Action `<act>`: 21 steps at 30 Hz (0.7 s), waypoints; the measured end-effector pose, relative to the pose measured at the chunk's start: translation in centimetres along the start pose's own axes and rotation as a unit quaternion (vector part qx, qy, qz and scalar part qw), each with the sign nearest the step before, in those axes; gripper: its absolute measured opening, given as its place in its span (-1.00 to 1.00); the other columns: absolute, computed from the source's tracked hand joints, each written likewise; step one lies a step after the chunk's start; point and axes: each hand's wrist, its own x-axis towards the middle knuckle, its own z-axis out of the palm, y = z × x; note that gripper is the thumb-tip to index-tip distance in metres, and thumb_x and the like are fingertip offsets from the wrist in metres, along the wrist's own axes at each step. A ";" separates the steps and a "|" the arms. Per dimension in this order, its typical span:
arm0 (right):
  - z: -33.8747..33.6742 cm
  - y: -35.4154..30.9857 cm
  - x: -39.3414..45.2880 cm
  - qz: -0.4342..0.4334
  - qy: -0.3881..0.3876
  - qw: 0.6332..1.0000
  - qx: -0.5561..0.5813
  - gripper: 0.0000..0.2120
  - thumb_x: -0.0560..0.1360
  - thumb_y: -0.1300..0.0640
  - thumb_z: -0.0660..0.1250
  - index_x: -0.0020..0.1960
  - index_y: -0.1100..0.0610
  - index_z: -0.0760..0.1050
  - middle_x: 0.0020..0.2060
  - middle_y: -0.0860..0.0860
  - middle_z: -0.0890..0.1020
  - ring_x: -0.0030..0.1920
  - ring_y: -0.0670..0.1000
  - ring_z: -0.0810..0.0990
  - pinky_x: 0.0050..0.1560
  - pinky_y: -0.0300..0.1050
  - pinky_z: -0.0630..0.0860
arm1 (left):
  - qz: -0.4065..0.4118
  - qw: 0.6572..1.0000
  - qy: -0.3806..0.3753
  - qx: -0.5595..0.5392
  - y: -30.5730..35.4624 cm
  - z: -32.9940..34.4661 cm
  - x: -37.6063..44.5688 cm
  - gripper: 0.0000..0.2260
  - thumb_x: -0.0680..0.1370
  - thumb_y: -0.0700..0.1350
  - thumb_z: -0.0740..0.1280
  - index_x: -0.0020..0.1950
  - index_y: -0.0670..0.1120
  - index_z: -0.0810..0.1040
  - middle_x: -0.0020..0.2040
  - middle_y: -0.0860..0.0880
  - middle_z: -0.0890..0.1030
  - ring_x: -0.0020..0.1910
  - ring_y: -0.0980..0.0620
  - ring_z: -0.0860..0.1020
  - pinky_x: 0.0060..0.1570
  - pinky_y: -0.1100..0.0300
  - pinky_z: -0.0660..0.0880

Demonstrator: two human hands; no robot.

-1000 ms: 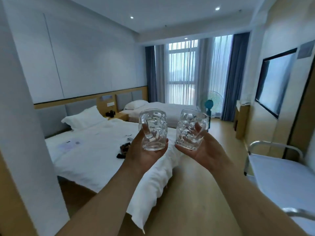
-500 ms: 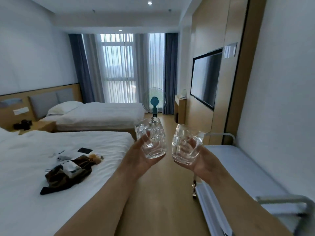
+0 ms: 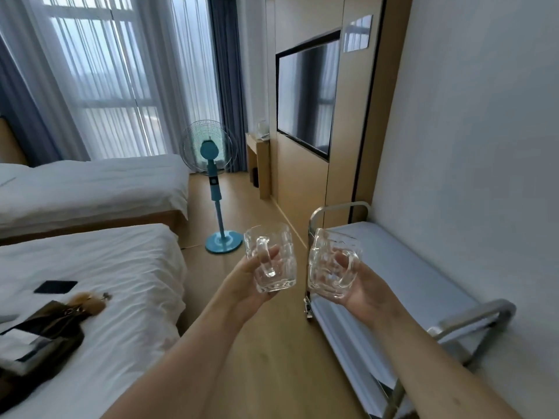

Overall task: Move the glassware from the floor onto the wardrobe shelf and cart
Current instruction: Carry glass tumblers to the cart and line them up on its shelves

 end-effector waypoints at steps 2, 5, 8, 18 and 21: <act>-1.5 -0.2 2.5 -0.009 0.004 1.000 0.000 -0.34 -0.17 -0.09 0.78 -0.12 0.09 0.73 0.01 0.16 0.66 0.06 0.23 0.60 0.25 0.28 0.46 | -0.022 1.000 0.010 -0.001 0.1 -0.4 3.2 -0.74 0.41 -0.14 0.51 0.09 -0.10 0.68 0.10 -0.14 0.66 -0.02 -0.10 0.65 0.22 -0.08 0.48; -4.6 -0.6 7.0 -0.011 0.017 1.000 0.002 -0.21 -0.15 -0.07 0.78 0.03 0.14 0.70 0.06 0.18 0.66 0.08 0.22 0.63 0.18 0.22 0.54 | -0.017 0.998 0.020 0.051 0.8 -0.6 8.4 -0.81 0.38 -0.14 0.49 -0.02 -0.07 0.72 -0.02 -0.10 0.68 -0.11 -0.08 0.67 0.11 -0.08 0.54; -8.1 -0.8 11.9 -0.009 0.034 0.999 0.010 0.05 -0.07 -0.07 0.78 0.32 0.27 0.51 0.16 0.25 0.57 0.16 0.27 0.56 0.28 0.29 0.47 | -0.021 0.994 0.035 0.100 1.4 -0.8 14.2 -0.71 0.30 -0.13 0.54 0.00 -0.09 0.71 0.00 -0.11 0.69 -0.05 -0.14 0.67 0.13 -0.14 0.56; -19.4 -0.5 25.0 0.002 0.109 0.993 0.051 -0.38 0.35 0.05 0.59 0.31 0.27 0.52 0.27 0.28 0.45 0.30 0.32 0.40 0.49 0.40 0.15 | -0.054 0.986 0.017 0.158 2.0 -1.9 32.2 -0.35 0.15 -0.04 0.69 0.19 -0.15 0.62 0.05 -0.15 0.67 -0.01 -0.18 0.62 0.25 -0.31 0.47; -21.8 -0.5 28.0 0.004 0.128 0.991 0.041 -0.35 0.34 0.00 0.60 0.31 0.31 0.53 0.22 0.29 0.50 0.24 0.31 0.49 0.41 0.34 0.33 | -0.077 0.982 0.010 0.171 2.0 -2.5 36.9 -0.53 0.31 -0.08 0.64 0.17 -0.16 0.65 0.05 -0.16 0.66 0.00 -0.17 0.62 0.24 -0.33 0.47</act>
